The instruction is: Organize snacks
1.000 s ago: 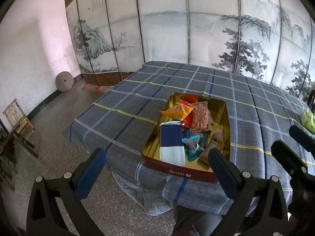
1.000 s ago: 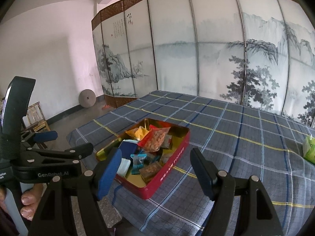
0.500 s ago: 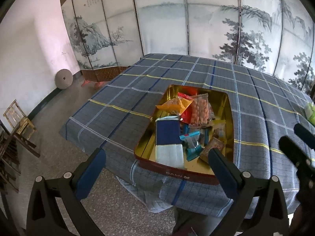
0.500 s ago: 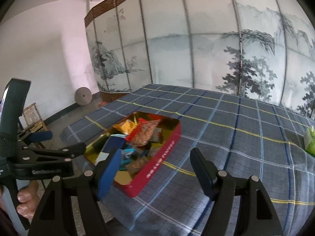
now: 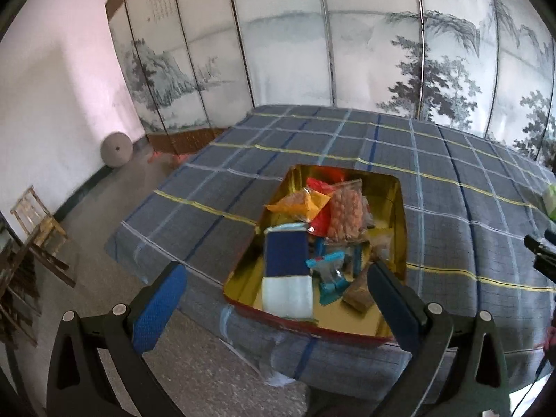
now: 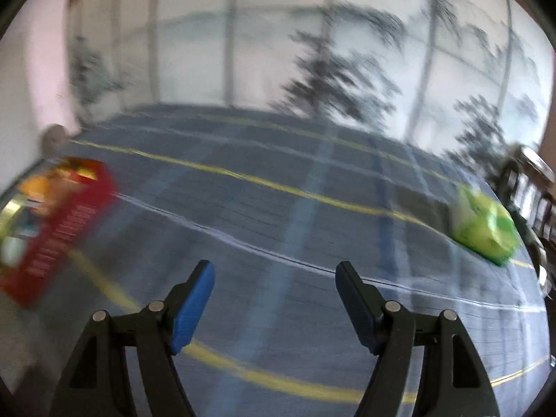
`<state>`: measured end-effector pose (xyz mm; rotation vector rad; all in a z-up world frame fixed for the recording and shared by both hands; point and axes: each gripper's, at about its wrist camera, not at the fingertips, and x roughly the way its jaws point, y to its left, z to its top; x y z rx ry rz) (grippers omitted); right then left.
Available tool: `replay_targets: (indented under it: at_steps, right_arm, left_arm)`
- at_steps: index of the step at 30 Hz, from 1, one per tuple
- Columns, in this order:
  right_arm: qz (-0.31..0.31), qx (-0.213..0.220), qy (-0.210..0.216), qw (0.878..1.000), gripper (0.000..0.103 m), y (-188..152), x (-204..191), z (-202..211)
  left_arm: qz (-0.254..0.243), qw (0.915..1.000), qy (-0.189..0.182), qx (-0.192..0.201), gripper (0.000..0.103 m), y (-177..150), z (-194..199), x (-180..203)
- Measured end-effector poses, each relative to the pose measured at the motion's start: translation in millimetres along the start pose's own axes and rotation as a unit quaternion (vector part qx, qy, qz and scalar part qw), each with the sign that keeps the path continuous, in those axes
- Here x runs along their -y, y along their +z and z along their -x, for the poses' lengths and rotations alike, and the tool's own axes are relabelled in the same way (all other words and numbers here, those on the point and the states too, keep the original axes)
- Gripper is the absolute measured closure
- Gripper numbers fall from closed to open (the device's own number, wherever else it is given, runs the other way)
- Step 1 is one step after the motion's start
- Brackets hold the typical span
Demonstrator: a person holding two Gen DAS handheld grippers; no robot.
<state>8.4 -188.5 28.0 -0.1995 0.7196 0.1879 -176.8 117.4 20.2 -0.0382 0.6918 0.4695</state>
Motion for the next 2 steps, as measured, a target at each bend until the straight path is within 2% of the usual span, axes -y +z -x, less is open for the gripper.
replay_targets:
  at_steps: [2]
  right_arm:
    - [-0.011, -0.039, -0.019, 0.999, 0.029, -1.9, 29.7, -24.7]
  left_arm:
    - [0.004, 0.9999, -0.002, -0.010, 0.000, 1.8, 0.4, 0.0]
